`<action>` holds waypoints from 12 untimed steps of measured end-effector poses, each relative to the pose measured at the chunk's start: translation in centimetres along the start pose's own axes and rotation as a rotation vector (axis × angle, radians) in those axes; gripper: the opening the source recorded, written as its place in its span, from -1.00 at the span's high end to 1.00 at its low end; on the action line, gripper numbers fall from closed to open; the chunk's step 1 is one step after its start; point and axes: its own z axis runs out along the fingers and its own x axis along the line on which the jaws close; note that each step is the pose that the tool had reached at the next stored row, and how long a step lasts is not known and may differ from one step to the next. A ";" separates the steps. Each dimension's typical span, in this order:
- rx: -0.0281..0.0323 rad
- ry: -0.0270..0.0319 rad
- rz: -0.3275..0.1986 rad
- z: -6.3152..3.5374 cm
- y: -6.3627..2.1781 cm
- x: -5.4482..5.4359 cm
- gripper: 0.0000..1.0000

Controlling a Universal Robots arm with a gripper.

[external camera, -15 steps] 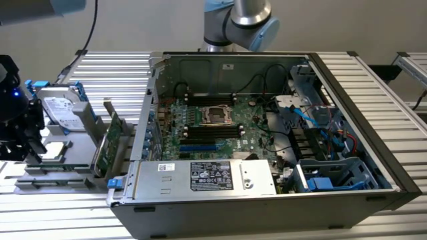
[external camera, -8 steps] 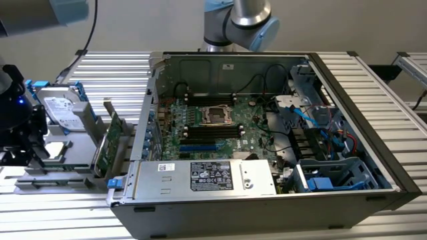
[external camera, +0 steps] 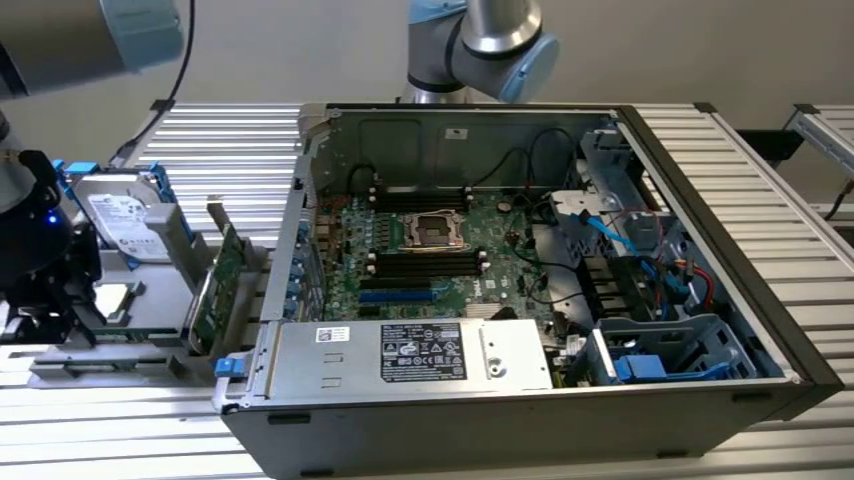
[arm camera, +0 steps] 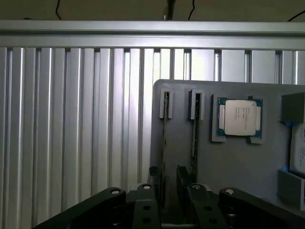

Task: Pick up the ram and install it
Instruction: 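Pick up the ram and move it above insertion slot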

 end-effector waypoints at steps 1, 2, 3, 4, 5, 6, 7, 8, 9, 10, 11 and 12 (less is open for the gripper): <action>-0.0002 0.0002 -0.001 0.19 -0.01 0.0 0.40; -0.0001 0.0002 -0.001 0.35 -0.02 0.1 0.40; -0.0001 0.0002 -0.002 0.55 -0.04 0.1 0.40; 0.0000 0.0003 -0.003 0.74 -0.06 0.1 0.40; -0.0001 0.0004 -0.004 0.90 -0.07 0.1 0.40; 0.0000 0.0006 -0.005 1.08 -0.08 0.2 0.40; 0.0001 0.0006 -0.007 1.28 -0.09 0.2 0.40; 0.0001 0.0007 -0.008 1.45 -0.11 0.2 0.40; 0.0001 0.0008 -0.009 1.65 -0.12 0.2 0.40; 0.0001 0.0009 -0.010 1.82 -0.14 0.2 0.40; 0.0003 0.0009 -0.012 2.01 -0.16 0.2 0.40; 0.0004 0.0010 -0.014 2.19 -0.17 0.2 0.40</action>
